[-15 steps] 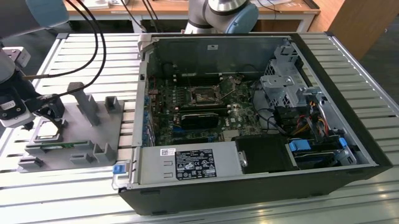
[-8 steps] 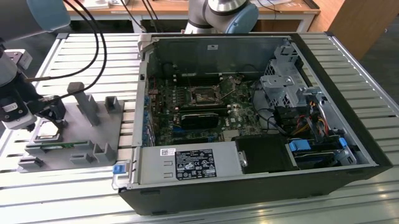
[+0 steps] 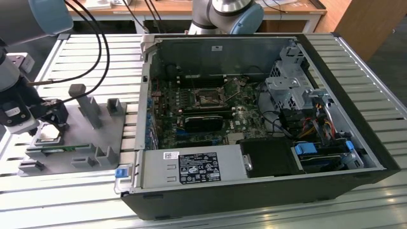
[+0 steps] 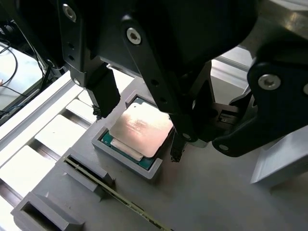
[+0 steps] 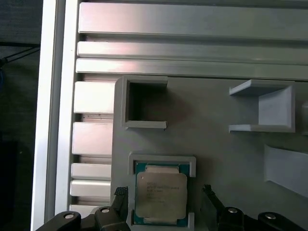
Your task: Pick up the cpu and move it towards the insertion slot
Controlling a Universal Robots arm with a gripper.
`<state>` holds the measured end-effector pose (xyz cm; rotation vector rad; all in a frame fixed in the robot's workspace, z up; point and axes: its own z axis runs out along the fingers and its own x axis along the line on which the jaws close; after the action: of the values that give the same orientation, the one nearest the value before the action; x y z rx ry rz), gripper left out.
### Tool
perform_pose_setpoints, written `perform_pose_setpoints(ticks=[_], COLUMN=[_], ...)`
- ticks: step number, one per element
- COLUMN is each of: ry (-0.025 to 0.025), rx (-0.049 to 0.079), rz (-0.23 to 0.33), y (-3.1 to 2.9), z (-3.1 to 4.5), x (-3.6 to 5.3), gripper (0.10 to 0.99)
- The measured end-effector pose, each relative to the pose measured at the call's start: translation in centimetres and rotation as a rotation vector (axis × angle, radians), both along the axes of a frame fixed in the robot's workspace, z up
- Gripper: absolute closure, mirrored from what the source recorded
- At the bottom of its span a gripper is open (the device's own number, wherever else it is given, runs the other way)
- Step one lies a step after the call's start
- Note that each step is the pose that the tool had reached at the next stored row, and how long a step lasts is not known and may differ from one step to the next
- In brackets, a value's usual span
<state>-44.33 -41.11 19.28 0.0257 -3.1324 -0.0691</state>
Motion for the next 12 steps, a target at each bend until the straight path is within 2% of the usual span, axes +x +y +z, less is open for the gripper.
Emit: perform_pose_setpoints(ticks=[12], ry=[-0.0002], rx=[0.007], rz=[0.0], y=[0.01], z=[-0.62], x=[-0.02], gripper=[0.38])
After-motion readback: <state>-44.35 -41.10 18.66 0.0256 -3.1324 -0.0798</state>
